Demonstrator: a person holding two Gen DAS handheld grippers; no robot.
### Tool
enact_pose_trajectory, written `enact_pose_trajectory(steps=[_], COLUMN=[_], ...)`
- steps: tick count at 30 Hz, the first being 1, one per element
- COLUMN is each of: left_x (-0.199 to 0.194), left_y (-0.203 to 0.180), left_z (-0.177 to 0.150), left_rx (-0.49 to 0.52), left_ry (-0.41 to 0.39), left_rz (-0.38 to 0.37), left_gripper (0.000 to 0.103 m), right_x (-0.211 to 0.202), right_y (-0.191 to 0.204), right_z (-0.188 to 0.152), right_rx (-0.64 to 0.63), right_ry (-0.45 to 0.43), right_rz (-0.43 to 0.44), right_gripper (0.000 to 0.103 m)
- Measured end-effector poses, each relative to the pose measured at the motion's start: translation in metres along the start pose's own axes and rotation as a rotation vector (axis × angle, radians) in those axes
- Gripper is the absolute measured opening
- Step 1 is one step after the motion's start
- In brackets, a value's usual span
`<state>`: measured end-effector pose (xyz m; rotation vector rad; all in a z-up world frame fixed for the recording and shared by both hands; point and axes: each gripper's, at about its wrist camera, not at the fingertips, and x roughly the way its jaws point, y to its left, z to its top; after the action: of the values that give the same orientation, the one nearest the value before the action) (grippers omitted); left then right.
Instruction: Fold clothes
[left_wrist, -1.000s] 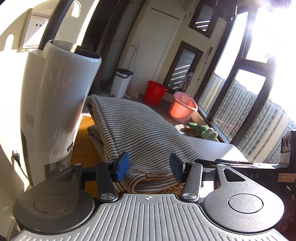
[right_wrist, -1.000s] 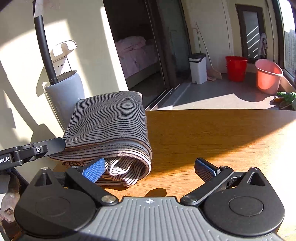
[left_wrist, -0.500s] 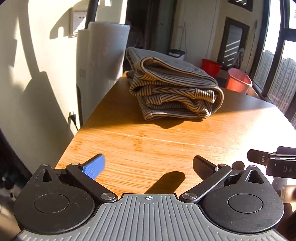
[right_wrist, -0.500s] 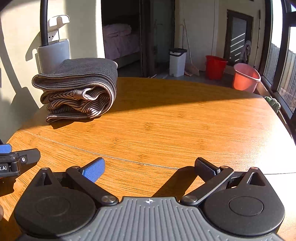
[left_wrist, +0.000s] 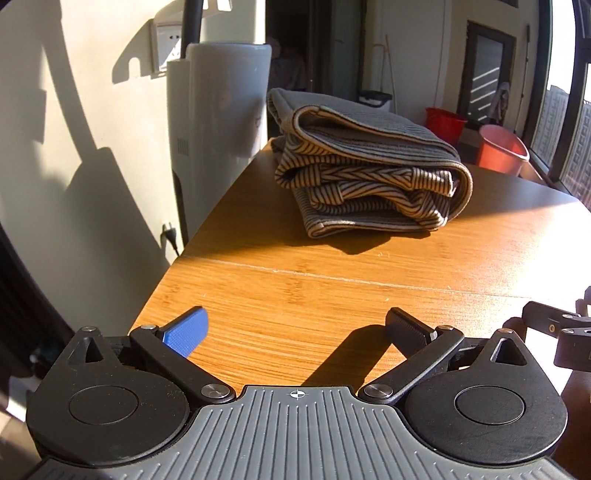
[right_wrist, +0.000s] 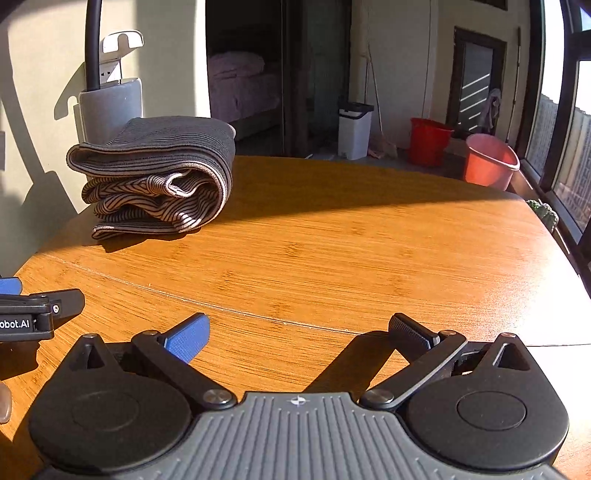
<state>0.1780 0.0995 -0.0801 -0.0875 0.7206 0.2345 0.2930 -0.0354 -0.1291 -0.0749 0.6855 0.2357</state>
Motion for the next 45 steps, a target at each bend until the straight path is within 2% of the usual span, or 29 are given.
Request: enact_pose_trajectory(steps=[45], left_x=[0.0013], left_y=[-0.0027], left_z=[-0.0019], left_rx=[0.002], left_ry=[-0.002], left_rz=[-0.003], left_gripper=[0.103], right_x=[0.0091], right_y=[0.0021], right_z=[0.0074], right_rx=[-0.017], right_ry=[-0.001], right_rz=[0.032], right_gripper=[0.103])
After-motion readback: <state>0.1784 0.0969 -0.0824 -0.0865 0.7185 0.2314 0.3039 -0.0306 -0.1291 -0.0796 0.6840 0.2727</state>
